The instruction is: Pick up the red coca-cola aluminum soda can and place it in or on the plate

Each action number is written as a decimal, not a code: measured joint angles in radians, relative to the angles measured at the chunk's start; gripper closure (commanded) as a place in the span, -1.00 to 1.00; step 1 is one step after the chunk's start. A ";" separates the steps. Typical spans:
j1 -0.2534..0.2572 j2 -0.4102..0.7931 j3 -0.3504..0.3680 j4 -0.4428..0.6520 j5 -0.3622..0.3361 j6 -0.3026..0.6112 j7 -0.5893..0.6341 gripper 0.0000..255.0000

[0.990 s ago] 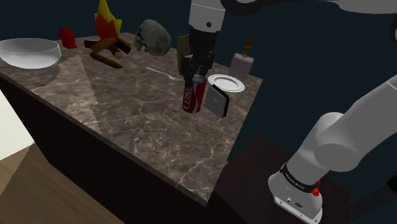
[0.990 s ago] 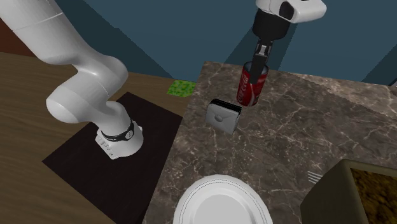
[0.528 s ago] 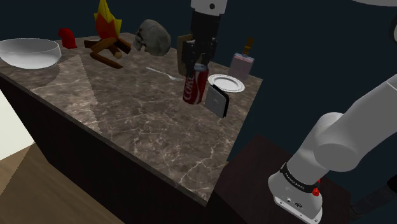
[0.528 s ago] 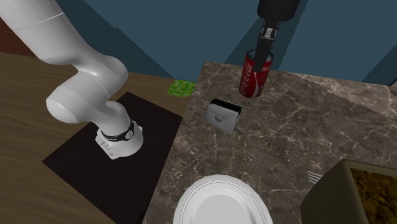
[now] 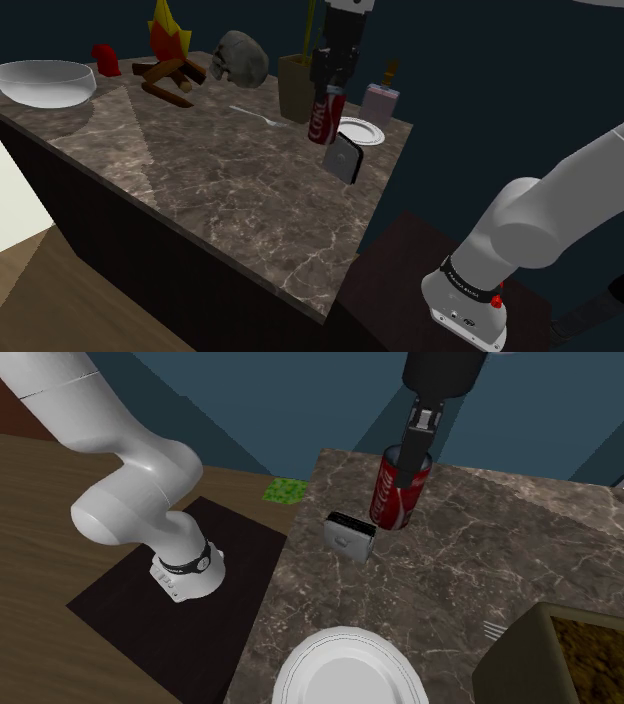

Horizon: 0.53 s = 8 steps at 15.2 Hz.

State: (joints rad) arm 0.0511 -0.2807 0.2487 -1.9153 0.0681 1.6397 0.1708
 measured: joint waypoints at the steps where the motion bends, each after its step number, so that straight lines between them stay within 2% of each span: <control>1: -0.008 -0.001 -0.014 0.008 -0.004 -0.010 -0.021 1.00; 8: -0.073 -0.002 -0.128 0.021 -0.035 -0.029 -0.194 1.00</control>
State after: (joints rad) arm -0.0219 -0.2824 0.1208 -1.8942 0.0331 1.6109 -0.0227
